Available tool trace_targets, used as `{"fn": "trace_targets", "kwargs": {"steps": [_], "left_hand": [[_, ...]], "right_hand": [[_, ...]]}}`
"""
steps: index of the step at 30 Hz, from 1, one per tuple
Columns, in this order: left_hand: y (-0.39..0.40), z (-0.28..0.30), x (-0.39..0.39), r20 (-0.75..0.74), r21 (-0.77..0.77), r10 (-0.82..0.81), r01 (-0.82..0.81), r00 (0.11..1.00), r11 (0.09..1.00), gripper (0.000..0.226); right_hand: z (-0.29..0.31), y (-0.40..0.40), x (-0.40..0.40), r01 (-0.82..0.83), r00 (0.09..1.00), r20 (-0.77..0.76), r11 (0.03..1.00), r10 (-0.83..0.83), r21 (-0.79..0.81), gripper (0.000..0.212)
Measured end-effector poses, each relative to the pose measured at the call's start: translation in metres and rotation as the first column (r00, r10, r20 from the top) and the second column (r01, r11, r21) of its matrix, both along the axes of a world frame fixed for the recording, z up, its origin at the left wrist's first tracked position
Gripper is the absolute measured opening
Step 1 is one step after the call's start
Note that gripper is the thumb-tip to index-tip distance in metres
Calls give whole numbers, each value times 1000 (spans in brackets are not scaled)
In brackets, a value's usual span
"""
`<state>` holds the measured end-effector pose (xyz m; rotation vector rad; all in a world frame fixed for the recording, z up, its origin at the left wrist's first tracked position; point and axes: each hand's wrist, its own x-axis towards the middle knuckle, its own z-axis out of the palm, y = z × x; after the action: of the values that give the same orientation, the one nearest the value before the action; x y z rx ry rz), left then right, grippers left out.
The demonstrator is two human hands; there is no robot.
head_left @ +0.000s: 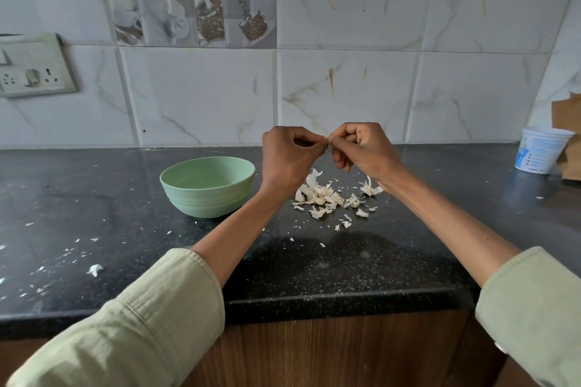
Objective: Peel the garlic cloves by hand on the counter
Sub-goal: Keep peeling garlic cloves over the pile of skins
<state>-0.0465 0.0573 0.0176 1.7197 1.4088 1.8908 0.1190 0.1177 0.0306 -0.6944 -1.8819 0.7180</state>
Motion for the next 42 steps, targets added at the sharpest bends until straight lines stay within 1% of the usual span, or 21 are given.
{"fn": "trace_targets", "kwargs": {"steps": [11, 16, 19, 26, 30, 35, 42], "left_hand": [[-2, 0, 3, -20, -4, 4, -4, 1000, 1000, 2], [-1, -1, 3, -2, -10, -9, 9, 1000, 1000, 2], [0, -1, 2, 34, -26, -48, 49, 998, 998, 3], [5, -2, -2, 175, -88, -143, 160, 974, 983, 10], [6, -2, -3, 251, -110, -180, 213, 951, 971, 13], [8, -1, -3, 350, -132, -229, 290, 909, 948, 12], [11, -2, -4, 400, -120, -263, 334, 878, 935, 16]], "right_hand": [[-2, 2, -1, 36, 999, 29, 999, -36, 0, 15], [-1, 2, -2, 45, 999, 29, 999, -45, -6, 15], [-1, 1, -1, 47, 998, 29, 999, -47, -5, 16], [1, -2, 0, 35, 999, 36, 999, -35, -3, 14], [2, -2, 0, 31, 999, 34, 999, -31, -12, 16], [2, -1, 0, 16, 999, 33, 1000, -15, -10, 15], [1, -1, 1, 5, 999, 35, 1000, -5, 2, 14]]}}
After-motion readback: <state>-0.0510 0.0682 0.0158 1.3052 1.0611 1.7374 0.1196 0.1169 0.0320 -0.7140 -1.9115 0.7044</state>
